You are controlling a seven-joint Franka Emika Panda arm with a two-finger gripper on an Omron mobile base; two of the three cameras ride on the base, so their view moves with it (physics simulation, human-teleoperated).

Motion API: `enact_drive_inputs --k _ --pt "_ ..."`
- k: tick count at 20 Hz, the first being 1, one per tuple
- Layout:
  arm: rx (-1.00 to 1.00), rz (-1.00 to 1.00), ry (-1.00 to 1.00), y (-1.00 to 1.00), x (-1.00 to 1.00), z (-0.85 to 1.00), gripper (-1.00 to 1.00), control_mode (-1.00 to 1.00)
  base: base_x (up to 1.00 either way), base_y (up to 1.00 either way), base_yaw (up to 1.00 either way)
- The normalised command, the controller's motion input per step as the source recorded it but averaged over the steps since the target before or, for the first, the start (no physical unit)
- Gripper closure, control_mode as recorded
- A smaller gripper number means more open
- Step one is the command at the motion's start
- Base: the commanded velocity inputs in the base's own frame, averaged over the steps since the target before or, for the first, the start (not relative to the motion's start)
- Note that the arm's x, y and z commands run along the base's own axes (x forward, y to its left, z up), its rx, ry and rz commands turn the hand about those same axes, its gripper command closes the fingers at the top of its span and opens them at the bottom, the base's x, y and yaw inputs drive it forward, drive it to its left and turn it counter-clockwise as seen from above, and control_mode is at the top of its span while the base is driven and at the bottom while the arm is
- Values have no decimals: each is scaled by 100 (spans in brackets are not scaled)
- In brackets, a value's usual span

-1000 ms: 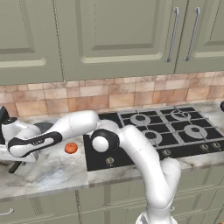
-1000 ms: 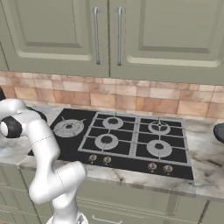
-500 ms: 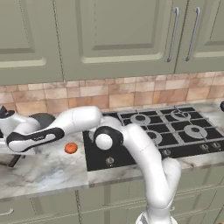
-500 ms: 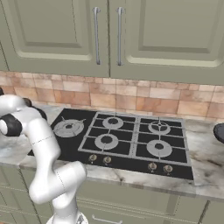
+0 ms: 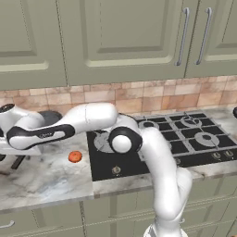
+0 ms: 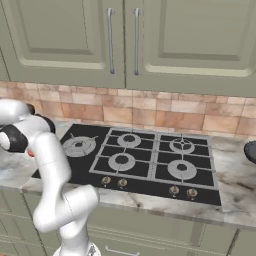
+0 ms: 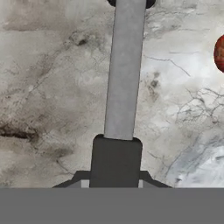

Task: Place both pans onto different burners. Then place the squash and the chicken drumstick on different pans.

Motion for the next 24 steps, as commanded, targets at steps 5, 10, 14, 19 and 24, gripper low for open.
enact_drive_inputs --k 5,10,14,19,24 --pt "1 -3 0 -70 -15 2 100 -100 0 0 0" --pt "6 -3 0 -63 -11 0 100 -100 0 0 0" --pt "9 -2 0 -66 -20 0 100 -100 0 0 0" --pt "3 -3 0 -63 -17 0 100 -100 0 0 0" --pt "1 -2 0 -68 -17 0 100 -100 0 0 0"
